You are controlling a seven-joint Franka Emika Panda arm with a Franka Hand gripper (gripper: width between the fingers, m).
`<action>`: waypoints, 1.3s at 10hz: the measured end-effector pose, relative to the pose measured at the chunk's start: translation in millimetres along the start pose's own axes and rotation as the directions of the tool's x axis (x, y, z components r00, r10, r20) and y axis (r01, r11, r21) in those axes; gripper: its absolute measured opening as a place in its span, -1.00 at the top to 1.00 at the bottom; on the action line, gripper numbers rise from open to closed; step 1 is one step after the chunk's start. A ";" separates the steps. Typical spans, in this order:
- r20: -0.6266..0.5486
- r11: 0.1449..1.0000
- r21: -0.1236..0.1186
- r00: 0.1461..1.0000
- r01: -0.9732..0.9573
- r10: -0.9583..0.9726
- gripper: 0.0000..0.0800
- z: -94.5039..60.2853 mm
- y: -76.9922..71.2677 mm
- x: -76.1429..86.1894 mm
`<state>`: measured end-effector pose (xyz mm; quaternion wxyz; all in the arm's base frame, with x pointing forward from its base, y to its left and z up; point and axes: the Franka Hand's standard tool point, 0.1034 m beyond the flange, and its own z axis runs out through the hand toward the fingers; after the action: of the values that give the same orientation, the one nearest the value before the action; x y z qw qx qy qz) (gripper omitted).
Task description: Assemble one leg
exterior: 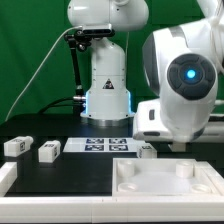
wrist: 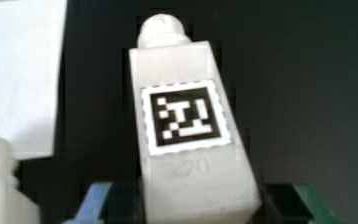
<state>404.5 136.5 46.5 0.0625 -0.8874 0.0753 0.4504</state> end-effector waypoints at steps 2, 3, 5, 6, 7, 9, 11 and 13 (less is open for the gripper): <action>0.016 1.000 0.007 1.000 0.004 -0.005 0.26 -35.6 2.5 -24.3; -0.001 1.000 0.010 1.000 0.008 -0.008 0.26 -44.6 1.0 -25.3; 0.003 1.000 0.008 1.000 0.008 -0.008 0.26 -41.4 1.1 -24.5; -0.127 1.000 0.021 0.992 0.014 -0.011 0.26 -49.7 -4.4 -12.0; -0.233 0.999 0.027 0.972 0.026 -0.019 0.26 -54.4 -5.4 -9.2; -0.403 0.998 0.040 0.915 0.050 -0.030 0.26 -80.3 -10.5 -0.5; -0.468 0.997 0.055 0.883 0.060 -0.028 0.26 -121.2 -16.5 -6.4; -0.660 0.995 0.068 0.751 0.073 -0.010 0.26 -145.7 -28.2 1.0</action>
Offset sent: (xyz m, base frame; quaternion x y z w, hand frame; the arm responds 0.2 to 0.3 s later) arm 0.0000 0.0000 0.0000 0.0000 0.0000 0.0000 1.0000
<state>525.5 138.0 132.3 0.0817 -0.9869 0.0930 0.1037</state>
